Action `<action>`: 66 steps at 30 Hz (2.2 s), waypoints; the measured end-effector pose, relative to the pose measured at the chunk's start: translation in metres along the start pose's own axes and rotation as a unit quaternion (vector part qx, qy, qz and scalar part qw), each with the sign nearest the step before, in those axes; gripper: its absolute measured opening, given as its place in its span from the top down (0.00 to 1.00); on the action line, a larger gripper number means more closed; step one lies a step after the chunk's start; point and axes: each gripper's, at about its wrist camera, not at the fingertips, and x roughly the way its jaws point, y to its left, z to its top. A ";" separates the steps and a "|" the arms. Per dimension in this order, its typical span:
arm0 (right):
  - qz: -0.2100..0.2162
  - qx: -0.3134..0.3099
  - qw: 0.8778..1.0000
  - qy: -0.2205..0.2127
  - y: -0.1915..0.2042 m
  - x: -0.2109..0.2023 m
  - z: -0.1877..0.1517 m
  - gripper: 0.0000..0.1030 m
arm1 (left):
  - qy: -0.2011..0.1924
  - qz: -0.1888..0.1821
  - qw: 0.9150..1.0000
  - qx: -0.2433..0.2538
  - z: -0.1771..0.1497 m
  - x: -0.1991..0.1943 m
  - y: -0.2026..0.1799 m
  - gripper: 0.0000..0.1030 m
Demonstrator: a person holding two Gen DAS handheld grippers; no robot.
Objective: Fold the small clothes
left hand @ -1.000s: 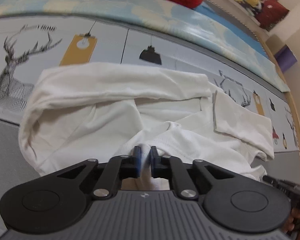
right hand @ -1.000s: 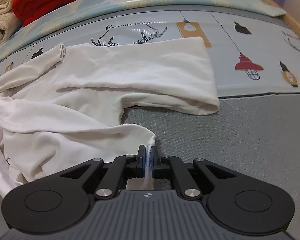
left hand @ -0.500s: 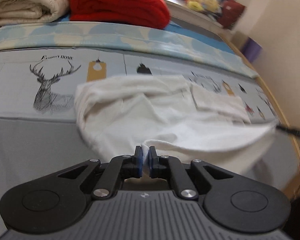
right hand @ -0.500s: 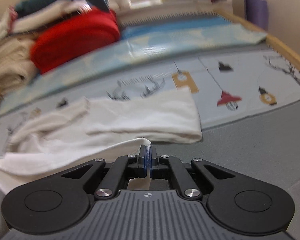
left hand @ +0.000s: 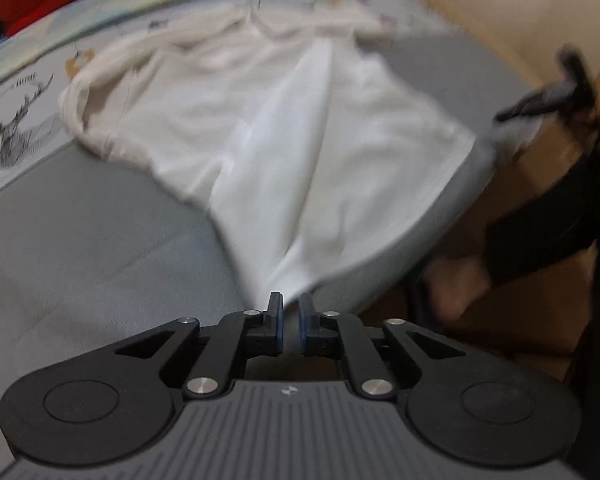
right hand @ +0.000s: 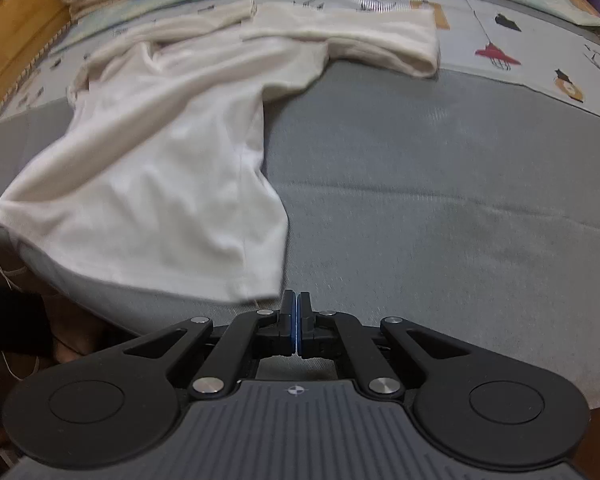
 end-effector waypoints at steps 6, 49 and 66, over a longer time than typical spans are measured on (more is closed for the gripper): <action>0.028 0.046 0.997 -0.059 0.004 0.000 0.018 0.96 | -0.031 0.047 0.987 -0.154 0.019 0.001 0.051 0.72; 0.036 0.105 0.993 -0.044 -0.017 0.013 0.017 0.88 | 0.043 0.037 0.973 -0.224 0.048 0.073 0.063 0.69; 0.030 0.020 0.999 0.013 0.013 0.053 0.020 0.92 | 0.053 -0.007 0.993 -0.108 0.027 0.093 0.014 0.95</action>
